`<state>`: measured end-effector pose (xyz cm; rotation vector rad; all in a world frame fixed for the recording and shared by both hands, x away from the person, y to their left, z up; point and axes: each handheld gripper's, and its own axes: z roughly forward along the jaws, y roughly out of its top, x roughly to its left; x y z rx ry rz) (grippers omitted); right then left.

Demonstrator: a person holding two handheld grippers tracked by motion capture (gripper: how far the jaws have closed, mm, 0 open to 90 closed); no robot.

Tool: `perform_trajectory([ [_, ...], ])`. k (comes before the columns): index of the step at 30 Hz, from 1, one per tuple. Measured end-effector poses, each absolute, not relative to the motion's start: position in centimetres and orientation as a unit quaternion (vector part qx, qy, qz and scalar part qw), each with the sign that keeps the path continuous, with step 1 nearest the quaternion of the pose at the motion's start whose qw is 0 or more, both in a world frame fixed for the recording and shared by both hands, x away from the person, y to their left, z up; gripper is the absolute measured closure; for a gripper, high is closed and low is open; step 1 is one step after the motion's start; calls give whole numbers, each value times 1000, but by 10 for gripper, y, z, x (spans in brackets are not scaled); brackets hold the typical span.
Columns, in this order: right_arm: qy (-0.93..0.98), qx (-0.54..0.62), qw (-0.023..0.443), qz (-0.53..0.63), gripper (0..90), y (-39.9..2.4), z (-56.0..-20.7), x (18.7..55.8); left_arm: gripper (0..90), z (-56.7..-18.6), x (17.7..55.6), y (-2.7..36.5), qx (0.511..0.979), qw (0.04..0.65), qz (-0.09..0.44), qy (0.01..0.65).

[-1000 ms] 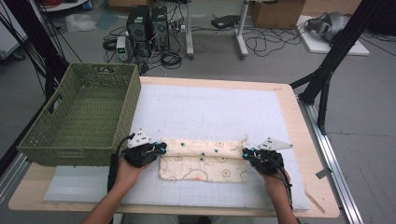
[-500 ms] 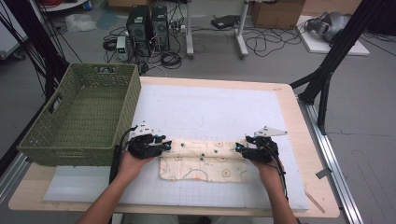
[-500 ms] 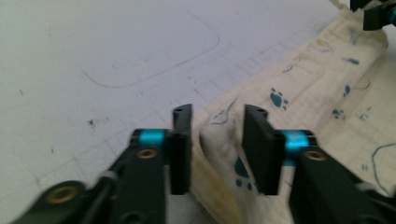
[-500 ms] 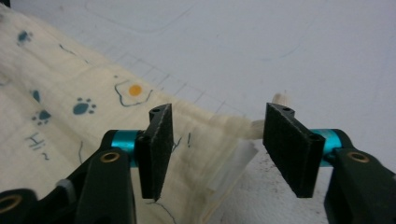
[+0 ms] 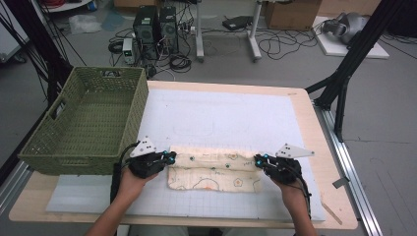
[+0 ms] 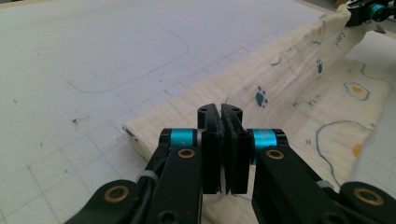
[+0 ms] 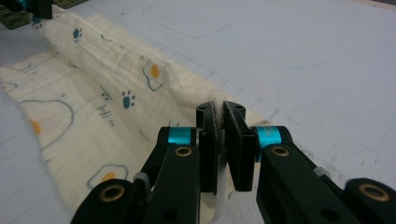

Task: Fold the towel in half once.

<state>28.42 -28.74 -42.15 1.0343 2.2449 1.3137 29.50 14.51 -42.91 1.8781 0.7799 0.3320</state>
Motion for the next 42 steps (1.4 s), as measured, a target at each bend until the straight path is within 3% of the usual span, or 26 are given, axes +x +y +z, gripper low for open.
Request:
perform_trajectory([
  [11,807,337,158,458,844,-292,-427,256,862,-434,271,149,798,508,121,301],
  [13,817,329,160,446,803,-291,-429,253,850,-437,270,152,802,503,111,301],
  [16,826,333,156,428,690,-295,-432,251,577,-436,272,157,793,512,94,316],
  [18,827,334,165,422,581,-299,-431,248,490,-430,273,163,778,528,100,325],
  [20,827,345,177,407,548,-305,-432,245,449,-426,275,170,767,531,118,339],
  [27,774,425,228,410,568,-327,-427,244,480,-429,284,177,756,524,130,370],
  [34,797,381,186,430,582,-301,-431,250,528,-443,294,158,783,482,100,379],
  [38,819,372,160,406,677,-282,-446,259,542,-451,293,149,800,457,96,377],
  [40,823,371,159,399,800,-279,-450,259,638,-451,289,146,813,444,102,363],
  [42,827,365,159,397,854,-280,-447,259,818,-449,284,143,825,436,116,340],
])
